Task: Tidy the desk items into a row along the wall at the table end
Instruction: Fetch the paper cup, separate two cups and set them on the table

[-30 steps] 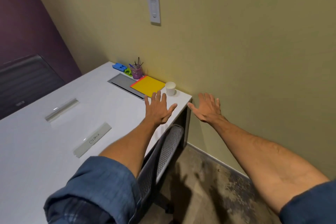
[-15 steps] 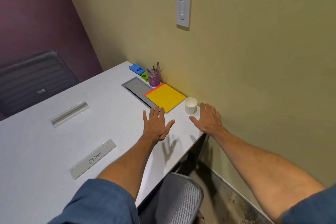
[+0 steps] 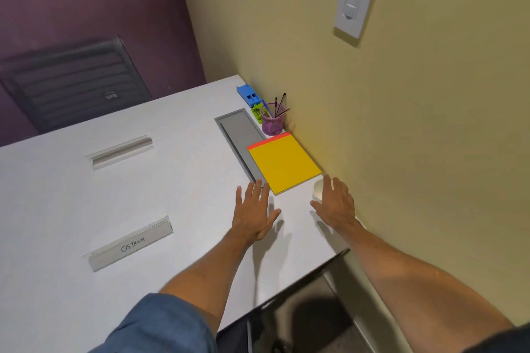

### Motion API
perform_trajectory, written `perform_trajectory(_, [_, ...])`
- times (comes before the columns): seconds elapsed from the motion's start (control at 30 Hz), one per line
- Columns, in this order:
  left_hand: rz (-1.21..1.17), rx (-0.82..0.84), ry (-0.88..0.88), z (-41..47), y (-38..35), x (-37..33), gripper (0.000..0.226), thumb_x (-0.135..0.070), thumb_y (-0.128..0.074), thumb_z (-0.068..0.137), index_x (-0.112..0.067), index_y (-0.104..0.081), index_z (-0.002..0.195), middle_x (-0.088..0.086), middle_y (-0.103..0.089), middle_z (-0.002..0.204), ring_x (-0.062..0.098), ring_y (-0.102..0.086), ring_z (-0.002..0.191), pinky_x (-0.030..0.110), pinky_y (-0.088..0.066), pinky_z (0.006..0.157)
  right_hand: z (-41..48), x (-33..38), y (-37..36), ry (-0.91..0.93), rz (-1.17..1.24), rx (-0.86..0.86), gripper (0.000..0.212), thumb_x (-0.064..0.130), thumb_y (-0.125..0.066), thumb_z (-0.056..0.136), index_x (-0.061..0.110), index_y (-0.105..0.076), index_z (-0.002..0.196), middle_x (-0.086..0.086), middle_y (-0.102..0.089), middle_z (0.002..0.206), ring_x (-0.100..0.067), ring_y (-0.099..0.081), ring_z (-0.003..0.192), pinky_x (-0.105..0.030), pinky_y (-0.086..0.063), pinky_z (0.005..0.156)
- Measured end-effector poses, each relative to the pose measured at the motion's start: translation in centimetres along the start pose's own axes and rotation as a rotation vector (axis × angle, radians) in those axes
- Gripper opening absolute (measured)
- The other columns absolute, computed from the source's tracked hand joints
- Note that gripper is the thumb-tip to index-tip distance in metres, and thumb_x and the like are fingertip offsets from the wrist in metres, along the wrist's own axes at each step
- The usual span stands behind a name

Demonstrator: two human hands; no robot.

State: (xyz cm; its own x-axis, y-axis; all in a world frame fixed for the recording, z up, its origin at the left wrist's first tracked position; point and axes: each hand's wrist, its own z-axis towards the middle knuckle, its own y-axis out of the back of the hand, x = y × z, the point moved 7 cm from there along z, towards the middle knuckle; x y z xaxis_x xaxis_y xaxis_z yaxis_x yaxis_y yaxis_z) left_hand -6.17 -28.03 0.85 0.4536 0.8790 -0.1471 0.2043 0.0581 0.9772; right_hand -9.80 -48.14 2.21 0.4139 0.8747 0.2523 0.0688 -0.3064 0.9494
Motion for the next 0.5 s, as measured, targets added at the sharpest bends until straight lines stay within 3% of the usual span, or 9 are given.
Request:
perform_trajectory(0.17, [-0.027, 0.046, 0.040, 0.9, -2.9, -0.2, 0.073, -0.055, -0.025, 0.099, -0.014, -0.002, 0.155, 0.009, 0.001, 0.164, 0.027, 0.000, 0.151, 0.048, 0.003, 0.120, 2.5, -1.0, -1.2, 0.020, 0.035, 0.071, 0.077, 0.034, -0.062, 0.091, 0.018, -0.018, 0.152, -0.014, -0.019, 0.155, -0.032, -0.022, 0.141, -0.046, -0.036, 0.107])
perform_trajectory(0.27, [-0.032, 0.080, 0.053, 0.7, -4.6, -0.6, 0.073, -0.055, -0.027, 0.099, -0.014, -0.004, 0.155, 0.010, -0.001, 0.163, 0.027, -0.001, 0.151, 0.049, 0.002, 0.120, 3.2, -1.4, -1.8, 0.020, 0.061, 0.103, 0.072, 0.027, -0.061, 0.091, 0.021, -0.020, 0.151, -0.011, -0.025, 0.150, -0.031, -0.027, 0.136, -0.044, -0.044, 0.098])
perform_trajectory(0.5, [-0.062, 0.077, 0.083, -0.7, -4.9, 0.2, 0.076, -0.051, -0.034, 0.099, -0.012, -0.002, 0.155, 0.010, 0.000, 0.163, 0.027, 0.000, 0.151, 0.048, 0.002, 0.121, 2.5, 1.1, -1.2, 0.092, 0.041, 0.077, 0.071, 0.025, -0.064, 0.084, 0.012, -0.028, 0.144, -0.017, -0.031, 0.139, -0.037, -0.031, 0.126, -0.043, -0.047, 0.089])
